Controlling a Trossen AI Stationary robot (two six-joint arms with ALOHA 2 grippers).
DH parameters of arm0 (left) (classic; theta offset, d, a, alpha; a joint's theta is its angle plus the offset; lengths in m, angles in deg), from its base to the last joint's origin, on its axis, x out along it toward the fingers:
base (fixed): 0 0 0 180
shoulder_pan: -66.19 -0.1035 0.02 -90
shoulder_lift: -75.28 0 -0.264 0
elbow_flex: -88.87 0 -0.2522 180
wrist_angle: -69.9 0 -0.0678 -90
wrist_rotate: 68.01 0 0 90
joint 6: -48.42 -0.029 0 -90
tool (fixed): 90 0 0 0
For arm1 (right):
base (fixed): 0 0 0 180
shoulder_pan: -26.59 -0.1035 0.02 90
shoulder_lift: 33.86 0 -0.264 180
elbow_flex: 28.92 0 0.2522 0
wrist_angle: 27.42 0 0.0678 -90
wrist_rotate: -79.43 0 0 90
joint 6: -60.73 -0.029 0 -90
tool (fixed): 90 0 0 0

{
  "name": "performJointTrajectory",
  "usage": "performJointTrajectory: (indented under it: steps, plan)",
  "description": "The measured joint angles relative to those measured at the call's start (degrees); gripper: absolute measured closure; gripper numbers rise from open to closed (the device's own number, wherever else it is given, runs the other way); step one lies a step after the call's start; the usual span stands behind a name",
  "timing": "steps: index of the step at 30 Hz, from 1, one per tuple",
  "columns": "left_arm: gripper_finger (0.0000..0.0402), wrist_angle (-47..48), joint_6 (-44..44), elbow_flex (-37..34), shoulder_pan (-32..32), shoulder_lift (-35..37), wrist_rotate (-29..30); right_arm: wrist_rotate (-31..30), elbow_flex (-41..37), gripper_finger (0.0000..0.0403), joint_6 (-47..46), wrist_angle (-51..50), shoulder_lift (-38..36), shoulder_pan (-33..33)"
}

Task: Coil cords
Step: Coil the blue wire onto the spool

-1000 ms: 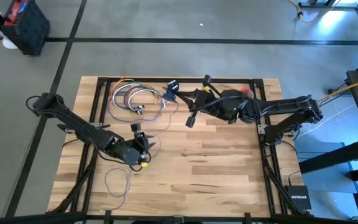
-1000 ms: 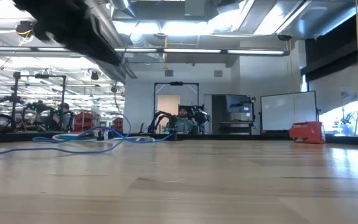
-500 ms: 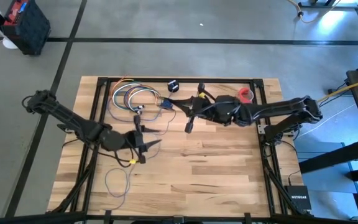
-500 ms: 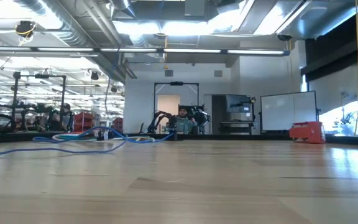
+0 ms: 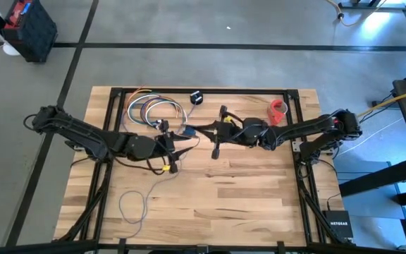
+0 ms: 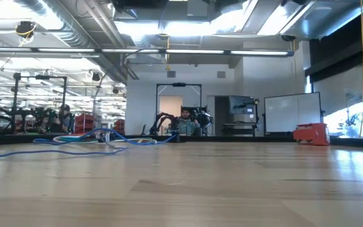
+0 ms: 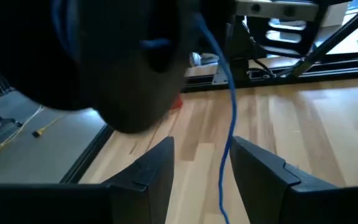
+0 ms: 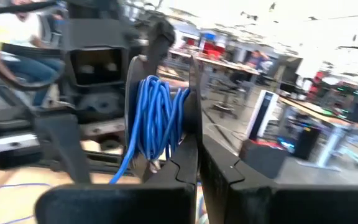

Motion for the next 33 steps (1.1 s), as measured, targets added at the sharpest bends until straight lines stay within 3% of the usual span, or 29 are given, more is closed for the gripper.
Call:
performJointTrajectory:
  steps: [6, 10, 14, 21, 33]
  plan:
    - [0.0251, 0.14, 0.71, 0.00, -0.43, -1.82, -0.35, 2.42, 0.02, 0.0393, 0.00, 1.08, 2.36, -0.02]
    - [0.0251, 1.32, 1.38, 0.00, -0.46, -2.25, -5.22, 2.28, 0.08, 0.0393, -0.07, 2.44, 2.32, -0.02]
    - [0.0251, 1.92, 1.94, 0.00, 0.09, -2.38, -6.10, 2.20, 0.07, 0.0393, -0.09, 1.58, 2.30, -0.02]
    - [0.0251, 9.31, 3.27, 0.30, 1.81, -0.92, -6.10, 1.93, 0.07, 0.0393, -0.15, -1.52, 2.29, -0.02]
    - [0.0251, 8.50, 6.80, 0.41, 0.39, -0.60, -11.66, 1.94, 0.07, 0.0393, -0.27, -1.06, 2.29, -0.02]
